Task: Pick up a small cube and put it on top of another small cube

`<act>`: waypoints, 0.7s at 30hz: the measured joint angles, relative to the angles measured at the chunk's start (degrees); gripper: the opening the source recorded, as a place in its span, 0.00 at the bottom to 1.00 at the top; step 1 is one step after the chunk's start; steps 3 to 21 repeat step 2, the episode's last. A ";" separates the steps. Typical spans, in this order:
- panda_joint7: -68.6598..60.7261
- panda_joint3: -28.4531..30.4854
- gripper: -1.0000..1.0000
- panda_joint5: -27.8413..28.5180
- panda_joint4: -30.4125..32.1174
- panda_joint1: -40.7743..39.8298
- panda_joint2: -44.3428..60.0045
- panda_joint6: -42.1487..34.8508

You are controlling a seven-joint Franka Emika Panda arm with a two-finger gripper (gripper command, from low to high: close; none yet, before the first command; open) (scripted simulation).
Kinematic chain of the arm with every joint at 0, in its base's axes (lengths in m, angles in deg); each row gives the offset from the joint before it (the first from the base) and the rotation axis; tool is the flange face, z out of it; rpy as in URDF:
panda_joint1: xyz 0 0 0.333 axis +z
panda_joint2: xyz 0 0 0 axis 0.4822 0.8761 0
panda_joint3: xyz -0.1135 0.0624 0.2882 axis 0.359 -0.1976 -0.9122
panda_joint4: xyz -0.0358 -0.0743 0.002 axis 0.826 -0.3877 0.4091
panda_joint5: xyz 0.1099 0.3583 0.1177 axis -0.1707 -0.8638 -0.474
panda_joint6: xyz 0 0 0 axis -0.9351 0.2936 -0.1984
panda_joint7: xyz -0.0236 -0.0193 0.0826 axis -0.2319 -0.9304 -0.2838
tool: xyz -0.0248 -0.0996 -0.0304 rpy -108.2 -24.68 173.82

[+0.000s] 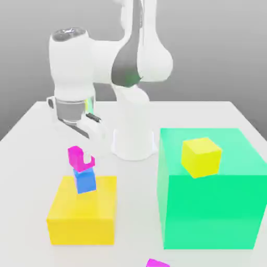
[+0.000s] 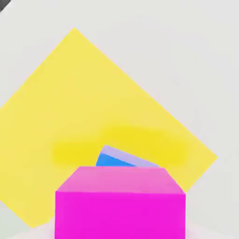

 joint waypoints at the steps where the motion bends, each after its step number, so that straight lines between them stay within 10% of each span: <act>1: 0.00 0.00 1.00 0.00 0.00 0.00 0.00 0.00; 21: 0.00 0.00 1.00 0.00 0.00 0.00 0.00 0.00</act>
